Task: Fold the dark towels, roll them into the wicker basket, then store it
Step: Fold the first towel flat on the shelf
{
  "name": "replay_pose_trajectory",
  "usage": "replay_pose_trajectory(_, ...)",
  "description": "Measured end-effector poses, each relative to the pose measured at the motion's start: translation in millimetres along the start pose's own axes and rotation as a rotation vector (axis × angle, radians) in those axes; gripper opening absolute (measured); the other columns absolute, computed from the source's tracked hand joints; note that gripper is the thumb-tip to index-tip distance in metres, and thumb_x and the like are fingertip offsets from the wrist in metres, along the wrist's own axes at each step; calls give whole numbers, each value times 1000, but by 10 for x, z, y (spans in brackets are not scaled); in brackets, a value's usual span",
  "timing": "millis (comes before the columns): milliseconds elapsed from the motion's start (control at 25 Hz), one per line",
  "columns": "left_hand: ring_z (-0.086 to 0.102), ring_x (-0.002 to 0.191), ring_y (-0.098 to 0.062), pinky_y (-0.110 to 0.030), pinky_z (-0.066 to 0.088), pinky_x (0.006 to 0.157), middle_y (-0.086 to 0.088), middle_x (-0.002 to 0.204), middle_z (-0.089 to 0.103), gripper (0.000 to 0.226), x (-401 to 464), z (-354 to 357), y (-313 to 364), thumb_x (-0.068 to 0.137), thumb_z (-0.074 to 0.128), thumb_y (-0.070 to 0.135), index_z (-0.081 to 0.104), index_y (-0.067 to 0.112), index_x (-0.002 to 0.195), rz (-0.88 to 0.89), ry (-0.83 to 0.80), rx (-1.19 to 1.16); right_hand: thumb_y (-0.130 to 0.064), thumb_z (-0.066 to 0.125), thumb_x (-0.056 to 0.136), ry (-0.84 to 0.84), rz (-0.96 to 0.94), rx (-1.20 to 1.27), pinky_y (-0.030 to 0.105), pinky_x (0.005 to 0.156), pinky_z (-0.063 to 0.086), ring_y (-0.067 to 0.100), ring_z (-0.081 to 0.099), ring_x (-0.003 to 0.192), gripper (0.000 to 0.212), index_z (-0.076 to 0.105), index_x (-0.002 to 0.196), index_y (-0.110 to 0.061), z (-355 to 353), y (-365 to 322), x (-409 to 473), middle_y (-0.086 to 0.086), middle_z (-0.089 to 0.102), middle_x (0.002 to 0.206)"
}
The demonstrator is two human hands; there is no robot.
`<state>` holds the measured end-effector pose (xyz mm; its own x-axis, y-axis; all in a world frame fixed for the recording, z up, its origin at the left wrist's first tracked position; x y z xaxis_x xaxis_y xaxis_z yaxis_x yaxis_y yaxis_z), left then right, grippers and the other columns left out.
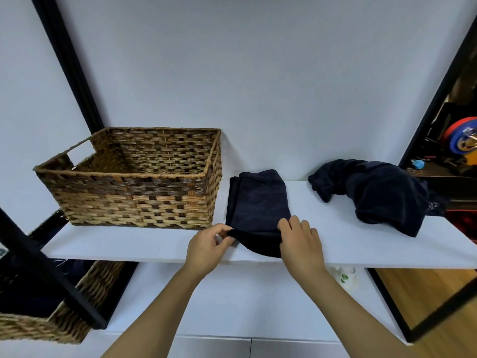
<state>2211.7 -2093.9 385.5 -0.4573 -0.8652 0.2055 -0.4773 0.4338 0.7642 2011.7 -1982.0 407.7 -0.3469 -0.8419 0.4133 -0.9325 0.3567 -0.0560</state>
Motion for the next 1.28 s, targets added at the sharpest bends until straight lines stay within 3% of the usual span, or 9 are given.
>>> replay_pose_trajectory(160, 51, 62, -2, -18, 37, 56, 18, 81, 66, 11, 9, 14, 29, 92, 72, 31, 71, 41, 95, -5, -10, 41, -14, 66, 83, -93, 20, 58, 33, 72, 38, 22, 44, 84, 30, 53, 109, -19, -80, 319, -72, 0, 52, 103)
replay_pose_trajectory(320, 52, 64, 0, -18, 37, 57, 18, 81, 66, 13, 4, 46, 51, 92, 72, 28, 70, 41, 93, -8, -28, 65, -16, 60, 90, -155, -64, 121, 28, 79, 39, 20, 47, 96, 32, 49, 119, -22, -106, 403, -174, -3, 48, 115)
replay_pose_trajectory(440, 53, 65, 3, -14, 37, 56, 19, 79, 66, 14, -24, 48, 58, 92, 73, 26, 72, 39, 94, -23, -25, 47, 5, 76, 63, -68, -249, 110, 26, 64, 39, 22, 51, 79, 48, 59, 102, -17, -81, 369, -264, 2, 51, 101)
replay_pose_trajectory(560, 52, 63, 4, -11, 36, 55, 20, 79, 66, 15, -49, 64, 56, 91, 74, 24, 73, 38, 94, -20, -35, 15, 18, 70, 39, -21, -416, -4, 25, 61, 32, 23, 44, 76, 65, 53, 91, -17, -21, 382, -349, 6, 51, 103)
replay_pose_trajectory(720, 48, 56, -2, -20, 39, 57, 17, 78, 67, 16, -26, 68, 39, 90, 75, 21, 75, 37, 91, -38, -32, -116, 17, 65, 45, 33, -528, 12, 27, 62, 38, 24, 45, 81, 58, 50, 88, -19, -88, 384, -319, 5, 49, 109)
replay_pose_trajectory(880, 49, 57, -3, -27, 45, 62, 13, 80, 68, 19, 10, 37, 30, 90, 75, 15, 76, 34, 90, -38, -19, -214, -8, 64, 74, 42, -605, -75, 33, 69, 45, 25, 50, 82, 12, 64, 80, -19, -135, 443, -203, 4, 57, 103)
replay_pose_trajectory(1000, 48, 58, -4, -29, 46, 63, 14, 81, 68, 18, 5, 50, 36, 90, 76, 18, 76, 36, 90, -41, -30, -199, -24, 50, 81, 36, -537, -143, 37, 70, 39, 25, 46, 78, 19, 68, 78, -20, -133, 505, -187, 2, 54, 94)
replay_pose_trajectory(1200, 56, 65, -10, -32, 48, 63, 12, 81, 68, 21, 25, 28, 58, 91, 75, 17, 76, 38, 90, -34, -27, -256, -17, 65, 65, 55, -488, -205, 36, 62, 25, 23, 38, 64, 16, 53, 56, -16, -262, 468, -173, 1, 43, 69)
replay_pose_trajectory(1280, 57, 65, -14, -32, 47, 59, 11, 80, 68, 22, 22, 36, 76, 91, 74, 15, 76, 37, 90, -31, -31, -285, -24, 65, 73, 57, -452, -203, 36, 62, 26, 23, 40, 63, 20, 57, 56, -17, -218, 495, -168, 0, 44, 67)
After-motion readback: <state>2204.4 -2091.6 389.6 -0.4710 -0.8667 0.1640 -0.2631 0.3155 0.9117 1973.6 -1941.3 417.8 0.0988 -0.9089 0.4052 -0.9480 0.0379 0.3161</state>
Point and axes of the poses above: each hand's wrist, its own x-axis towards the middle knuckle, its own z-axis out of the palm, y = z × x, the point moved 3 cm from there along x, towards the middle knuckle
